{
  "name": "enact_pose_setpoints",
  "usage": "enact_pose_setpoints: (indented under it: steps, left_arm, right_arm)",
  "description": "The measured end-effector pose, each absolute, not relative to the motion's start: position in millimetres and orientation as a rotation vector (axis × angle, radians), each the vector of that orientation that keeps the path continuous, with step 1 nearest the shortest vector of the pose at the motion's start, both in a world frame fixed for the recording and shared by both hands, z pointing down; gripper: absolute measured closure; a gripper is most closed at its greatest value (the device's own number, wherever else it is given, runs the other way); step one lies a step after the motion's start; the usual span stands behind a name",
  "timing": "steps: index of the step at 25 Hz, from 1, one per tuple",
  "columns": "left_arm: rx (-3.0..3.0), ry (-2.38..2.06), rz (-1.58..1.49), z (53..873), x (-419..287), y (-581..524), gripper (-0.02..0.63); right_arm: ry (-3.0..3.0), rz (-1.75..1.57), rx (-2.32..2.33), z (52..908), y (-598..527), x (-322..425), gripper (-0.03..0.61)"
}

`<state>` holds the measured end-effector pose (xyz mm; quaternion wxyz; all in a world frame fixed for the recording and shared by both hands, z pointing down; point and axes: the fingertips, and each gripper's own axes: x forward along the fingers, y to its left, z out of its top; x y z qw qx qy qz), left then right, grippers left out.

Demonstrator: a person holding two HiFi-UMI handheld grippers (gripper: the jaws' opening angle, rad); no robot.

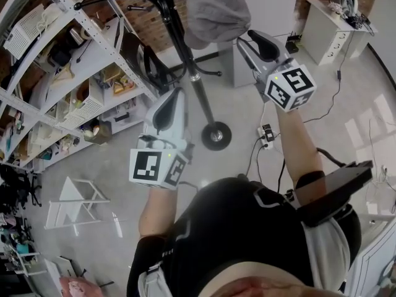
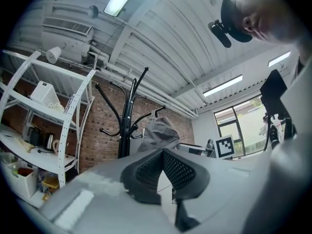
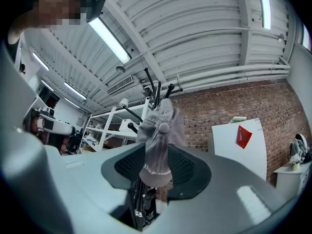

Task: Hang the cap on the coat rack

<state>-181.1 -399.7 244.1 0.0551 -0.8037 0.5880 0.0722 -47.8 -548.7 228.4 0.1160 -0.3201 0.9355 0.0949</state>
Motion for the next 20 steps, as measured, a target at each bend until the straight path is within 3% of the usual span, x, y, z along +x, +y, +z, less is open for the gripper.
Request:
enact_pose_setpoints:
  steps: [10, 13, 20]
  left_arm:
    - [-2.473, 1.825, 0.286, 277, -210, -354, 0.584]
    - [-2.498, 1.796, 0.259, 291, -216, -339, 0.584]
    - [-2.572, 1.786, 0.278, 323, -231, -301, 0.584]
  right_arm:
    - [2.743, 0.240, -1.033, 252, -491, -49, 0.425]
    - [2.740, 0.224, -1.037, 258, -467, -56, 0.480]
    - [2.783, 0.147, -1.064, 292, -407, -72, 0.499]
